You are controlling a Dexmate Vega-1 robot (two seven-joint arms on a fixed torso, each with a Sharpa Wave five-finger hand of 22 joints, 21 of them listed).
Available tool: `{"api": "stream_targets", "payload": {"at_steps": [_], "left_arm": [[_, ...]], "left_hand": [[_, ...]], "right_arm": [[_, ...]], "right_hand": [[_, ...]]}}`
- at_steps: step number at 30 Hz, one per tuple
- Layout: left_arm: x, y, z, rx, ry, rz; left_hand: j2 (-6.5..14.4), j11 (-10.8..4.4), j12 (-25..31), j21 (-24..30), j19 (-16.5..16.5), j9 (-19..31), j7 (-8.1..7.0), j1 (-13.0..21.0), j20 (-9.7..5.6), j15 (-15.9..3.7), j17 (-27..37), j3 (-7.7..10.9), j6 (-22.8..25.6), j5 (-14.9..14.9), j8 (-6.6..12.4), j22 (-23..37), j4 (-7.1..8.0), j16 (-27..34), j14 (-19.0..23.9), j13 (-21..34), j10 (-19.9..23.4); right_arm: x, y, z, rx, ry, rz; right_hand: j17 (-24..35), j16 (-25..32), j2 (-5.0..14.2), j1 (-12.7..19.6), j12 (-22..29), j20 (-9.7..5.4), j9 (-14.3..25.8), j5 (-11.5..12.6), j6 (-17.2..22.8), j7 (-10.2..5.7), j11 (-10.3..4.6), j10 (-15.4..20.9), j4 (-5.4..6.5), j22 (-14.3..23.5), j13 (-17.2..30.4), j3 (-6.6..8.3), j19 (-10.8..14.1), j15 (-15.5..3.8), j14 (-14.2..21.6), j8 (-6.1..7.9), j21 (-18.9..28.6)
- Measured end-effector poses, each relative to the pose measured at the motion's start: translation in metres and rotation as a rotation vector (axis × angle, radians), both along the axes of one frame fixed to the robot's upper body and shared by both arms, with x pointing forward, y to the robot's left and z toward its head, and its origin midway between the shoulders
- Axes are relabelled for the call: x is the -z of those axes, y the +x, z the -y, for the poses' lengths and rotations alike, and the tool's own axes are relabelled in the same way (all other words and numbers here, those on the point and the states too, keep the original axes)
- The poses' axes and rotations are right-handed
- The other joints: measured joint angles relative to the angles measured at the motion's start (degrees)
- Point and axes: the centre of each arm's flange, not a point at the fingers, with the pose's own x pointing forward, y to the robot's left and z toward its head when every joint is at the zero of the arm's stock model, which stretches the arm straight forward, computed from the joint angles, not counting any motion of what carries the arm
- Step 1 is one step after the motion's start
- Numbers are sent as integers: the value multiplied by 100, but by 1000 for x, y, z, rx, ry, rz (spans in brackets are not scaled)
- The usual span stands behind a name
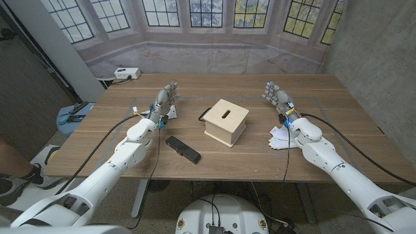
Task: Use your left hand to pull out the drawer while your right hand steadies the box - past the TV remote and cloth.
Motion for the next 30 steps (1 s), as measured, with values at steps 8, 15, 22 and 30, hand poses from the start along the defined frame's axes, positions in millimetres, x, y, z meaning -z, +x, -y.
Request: {"api": "stream_targets", "payload": {"at_steps": [8,15,22,30], "left_arm": [[-3,-4,1,0,51,3],[-4,-7,1,-5,101,4],[-9,-9,5,4,150,15],[-16,-10,12,20,212,46]], "left_hand": [[12,0,0,0,-1,0,-19,12,0,0,26,0,19,0,0,27,0,0,0,-1,0],[3,0,0,0,19,-1,-20,65,-20,-1,25,23,20,21,0,26,-23,0,0,-1,1],[3,-15,39,0,19,-1,-11,65,-20,-1,25,23,74,21,0,26,-23,0,0,-1,16],[42,-72,62,0,94,-1,-10,104,-7,9,25,22,153,21,0,26,-72,22,54,-1,117]], "right_arm": [[7,-6,-4,-1,2,-15],[10,-7,-9,-7,-3,-19],[10,-7,-13,-2,-10,-16],[10,-10,-13,8,-12,-8]], "right_hand": [[-1,0,22,22,0,1,0,0,0,0,0,0,0,0,0,0,-1,0,0,6,0],[-1,0,22,22,-1,1,-1,0,-1,0,0,0,-16,0,0,15,-2,1,-1,21,0],[-1,0,22,22,-1,2,-1,0,-1,0,0,-1,-32,-1,-1,31,-2,32,-36,21,0],[-2,0,49,48,21,2,-1,0,-1,0,0,-1,-75,-1,-1,23,-2,32,-36,21,0]]}}
